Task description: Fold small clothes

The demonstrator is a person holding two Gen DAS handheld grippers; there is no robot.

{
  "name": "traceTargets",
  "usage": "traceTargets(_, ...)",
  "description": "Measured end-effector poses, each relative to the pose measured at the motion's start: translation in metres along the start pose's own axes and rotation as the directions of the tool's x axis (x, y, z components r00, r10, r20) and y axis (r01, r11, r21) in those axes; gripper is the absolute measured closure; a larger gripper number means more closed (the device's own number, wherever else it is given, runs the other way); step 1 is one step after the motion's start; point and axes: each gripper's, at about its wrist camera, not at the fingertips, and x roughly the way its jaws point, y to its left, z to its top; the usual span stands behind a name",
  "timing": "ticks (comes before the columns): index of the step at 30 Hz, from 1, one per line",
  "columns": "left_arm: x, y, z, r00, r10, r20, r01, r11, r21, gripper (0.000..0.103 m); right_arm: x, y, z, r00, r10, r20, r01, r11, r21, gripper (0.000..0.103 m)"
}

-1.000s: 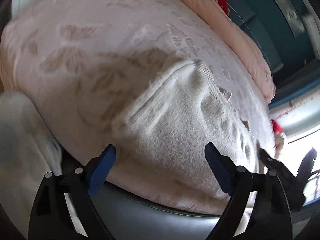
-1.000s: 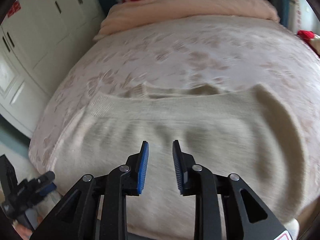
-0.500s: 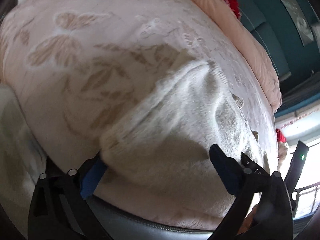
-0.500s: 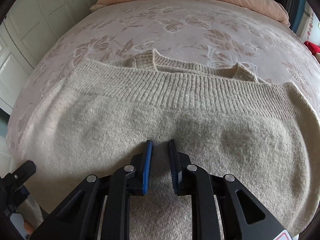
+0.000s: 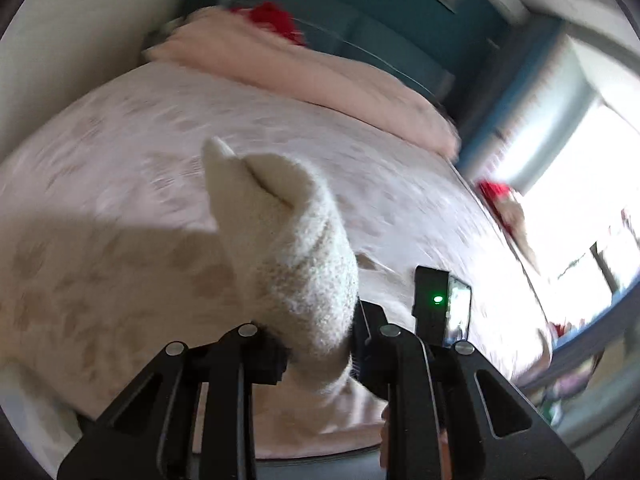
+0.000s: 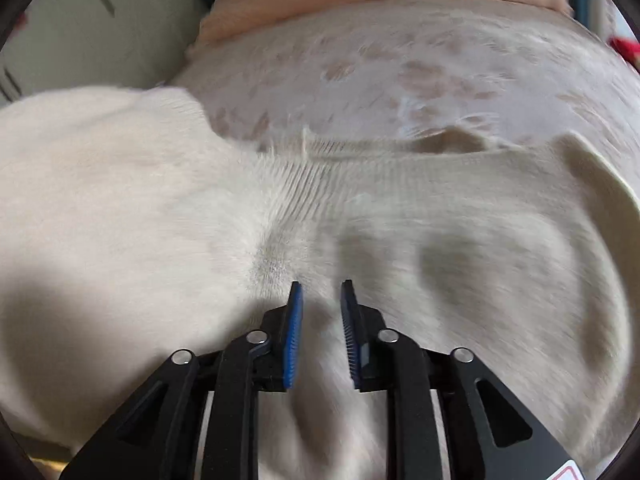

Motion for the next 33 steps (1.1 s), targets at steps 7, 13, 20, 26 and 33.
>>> traceTargets(7,0.062,-0.068,-0.070,0.982,0.109,-0.153,-0.065,0.961,0.269,0.036,-0.089,-0.088,-0.040,0.997,-0.044,0.070,0.034,0.990,0.140,0.064)
traceTargets(13,0.042,-0.049,-0.121,0.959,0.248,-0.137,-0.181,0.907,0.381,0.016,-0.118,-0.105,-0.052,0.995,0.012,0.097,-0.029,0.985,0.171,0.035)
traceTargets(20,0.039,-0.013,-0.126,0.925,0.330,-0.190,-0.270,0.920,0.284,0.016,-0.101,-0.057,-0.029,0.983,0.158,0.088,-0.171,0.973,0.158,0.025)
traceTargets(26,0.046,-0.009,-0.127,0.933,0.311,-0.179,-0.259,0.929,0.266,0.012,-0.080,-0.023,-0.010,0.993,0.114,0.038,-0.118,0.987,0.113,0.021)
traceTargets(33,0.064,-0.016,-0.126,0.940,0.258,-0.222,-0.183,0.933,0.309,0.047,-0.099,-0.008,0.004,0.979,0.166,0.122,-0.173,0.984,0.050,0.087)
